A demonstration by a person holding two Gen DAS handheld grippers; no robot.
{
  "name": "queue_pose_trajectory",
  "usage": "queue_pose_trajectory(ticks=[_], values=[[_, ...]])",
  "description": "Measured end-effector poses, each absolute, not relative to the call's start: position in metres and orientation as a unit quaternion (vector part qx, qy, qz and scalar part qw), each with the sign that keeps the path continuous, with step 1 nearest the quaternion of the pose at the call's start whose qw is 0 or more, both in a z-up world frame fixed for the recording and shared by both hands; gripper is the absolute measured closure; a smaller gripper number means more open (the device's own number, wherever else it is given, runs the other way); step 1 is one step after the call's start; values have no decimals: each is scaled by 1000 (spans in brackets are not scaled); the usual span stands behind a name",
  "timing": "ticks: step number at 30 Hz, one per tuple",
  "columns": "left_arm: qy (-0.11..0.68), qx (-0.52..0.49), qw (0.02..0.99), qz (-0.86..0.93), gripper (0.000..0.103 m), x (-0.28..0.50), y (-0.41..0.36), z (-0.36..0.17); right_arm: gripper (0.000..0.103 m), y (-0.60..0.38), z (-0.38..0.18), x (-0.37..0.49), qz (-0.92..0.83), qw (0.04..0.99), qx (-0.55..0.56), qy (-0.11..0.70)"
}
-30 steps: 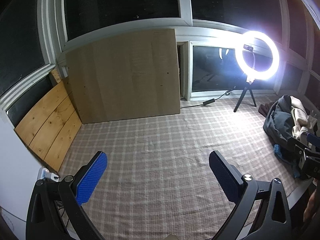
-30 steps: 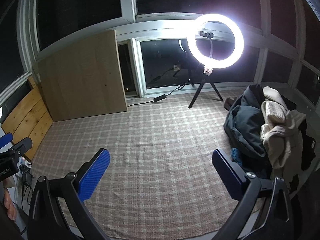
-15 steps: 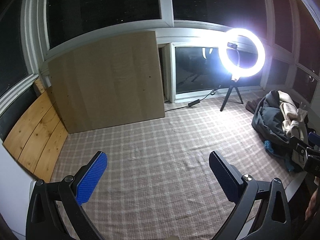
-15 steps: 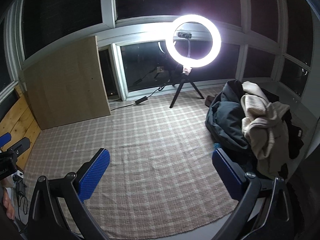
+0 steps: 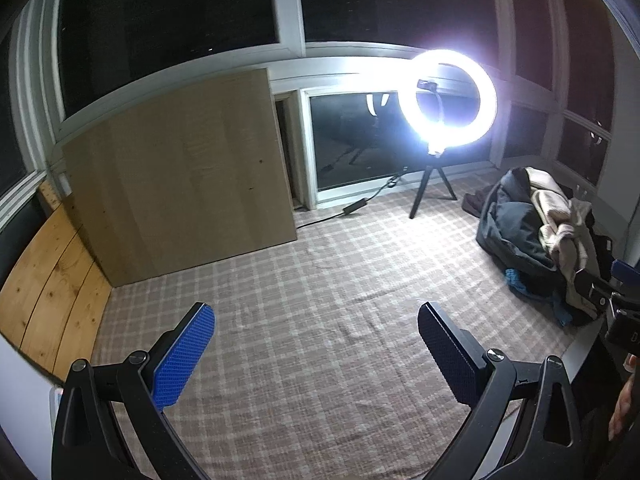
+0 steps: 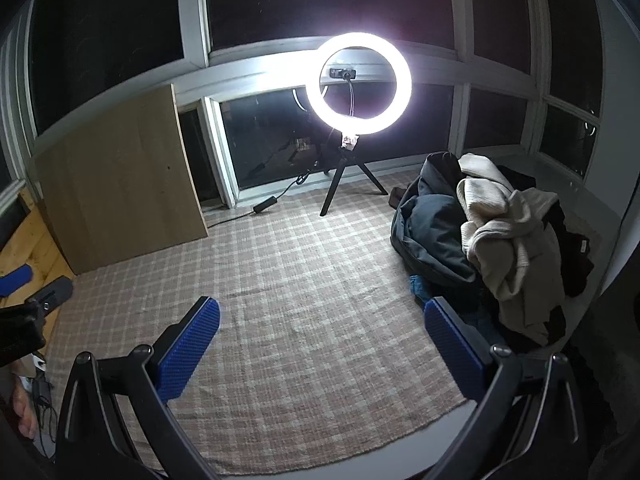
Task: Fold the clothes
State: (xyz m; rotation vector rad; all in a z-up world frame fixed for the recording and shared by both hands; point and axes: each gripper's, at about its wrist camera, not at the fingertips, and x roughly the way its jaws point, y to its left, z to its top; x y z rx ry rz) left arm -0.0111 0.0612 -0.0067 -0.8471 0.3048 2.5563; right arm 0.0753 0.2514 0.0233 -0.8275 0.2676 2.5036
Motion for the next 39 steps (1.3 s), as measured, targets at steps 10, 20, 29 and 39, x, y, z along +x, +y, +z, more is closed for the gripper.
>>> queue_pose_trajectory(ticks=[10,20,29,39], values=[[124,-303,257,909,1,-9,81,-9,0,254,23,97,914,266,-287,106],[110,-304,292,900,1,-10,92,-6,0,274,25,108,905,296,-283,112],[88,-300,298,902,1,-12,116,-7,0,327,16,116,899,308,-278,139],[91,-332,255,903,1,-19,169,-16,0,465,-5,110,884,348,-294,108]])
